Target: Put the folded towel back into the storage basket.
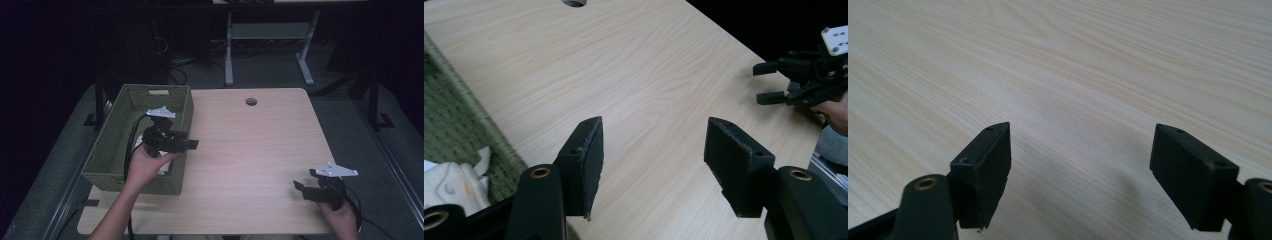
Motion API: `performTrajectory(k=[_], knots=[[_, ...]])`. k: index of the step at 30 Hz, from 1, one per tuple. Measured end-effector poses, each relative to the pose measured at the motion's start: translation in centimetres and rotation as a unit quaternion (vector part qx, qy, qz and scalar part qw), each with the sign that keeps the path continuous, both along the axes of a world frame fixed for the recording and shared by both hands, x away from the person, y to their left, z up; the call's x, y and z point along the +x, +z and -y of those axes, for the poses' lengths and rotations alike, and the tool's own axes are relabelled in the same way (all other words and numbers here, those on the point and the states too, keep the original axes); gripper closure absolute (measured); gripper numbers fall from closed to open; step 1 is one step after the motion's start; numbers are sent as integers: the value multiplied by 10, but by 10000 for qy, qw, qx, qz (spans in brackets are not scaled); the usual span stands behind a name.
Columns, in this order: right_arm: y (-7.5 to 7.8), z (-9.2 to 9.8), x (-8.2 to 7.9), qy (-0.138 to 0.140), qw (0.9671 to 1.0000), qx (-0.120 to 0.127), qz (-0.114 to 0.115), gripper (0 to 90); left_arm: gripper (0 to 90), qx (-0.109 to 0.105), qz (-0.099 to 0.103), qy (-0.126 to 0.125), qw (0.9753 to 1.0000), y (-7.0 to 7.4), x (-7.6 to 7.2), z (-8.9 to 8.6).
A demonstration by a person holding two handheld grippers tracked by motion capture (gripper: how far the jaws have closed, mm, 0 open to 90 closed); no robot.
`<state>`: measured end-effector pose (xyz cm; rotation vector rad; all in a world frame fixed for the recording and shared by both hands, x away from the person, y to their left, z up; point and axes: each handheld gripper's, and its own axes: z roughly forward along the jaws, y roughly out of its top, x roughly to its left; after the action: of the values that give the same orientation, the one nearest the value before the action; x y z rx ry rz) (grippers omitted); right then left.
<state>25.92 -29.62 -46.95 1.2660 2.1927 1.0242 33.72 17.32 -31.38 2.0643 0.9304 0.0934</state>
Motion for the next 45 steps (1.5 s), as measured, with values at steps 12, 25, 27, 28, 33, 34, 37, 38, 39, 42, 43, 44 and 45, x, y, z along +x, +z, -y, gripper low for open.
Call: performTrajectory(k=[12,25,27,28,33,34,37,38,39,42,43,44,45], knots=[[0,0,0,2,10000,10,12,240,385,-39,-16,-171,9998,-7,-3,24],[1,1,0,12,10000,25,16,239,381,-31,-57,-386,9992,-19,-5,54],[1,1,0,15,10000,22,16,239,378,-6,-74,-431,9990,-22,-6,61],[1,1,0,15,10000,22,16,239,377,-6,-74,-431,9990,-22,-6,61],[1,2,0,23,10000,37,21,239,371,-34,-123,-495,9987,-29,-6,71],[1,2,0,20,10000,37,16,238,371,-42,-136,-490,9987,-30,-7,72],[1,2,0,19,10000,40,16,238,371,-33,-163,-505,9986,-34,-7,76],[1,2,0,20,10000,41,18,238,370,-44,-162,-505,9986,-35,-7,78],[1,2,0,20,10000,41,18,238,370,-53,-177,-500,9986,-36,-7,79],[1,2,1,20,10000,47,18,238,369,-68,-214,-519,9984,-40,-7,83],[1,2,0,16,10000,50,13,238,367,-59,-206,-518,9984,-40,-8,85],[1,2,1,18,10000,49,16,238,367,-56,-197,-542,9983,-41,-7,86],[1,2,0,17,10000,49,18,238,367,-80,-199,-522,9984,-42,-8,87]])
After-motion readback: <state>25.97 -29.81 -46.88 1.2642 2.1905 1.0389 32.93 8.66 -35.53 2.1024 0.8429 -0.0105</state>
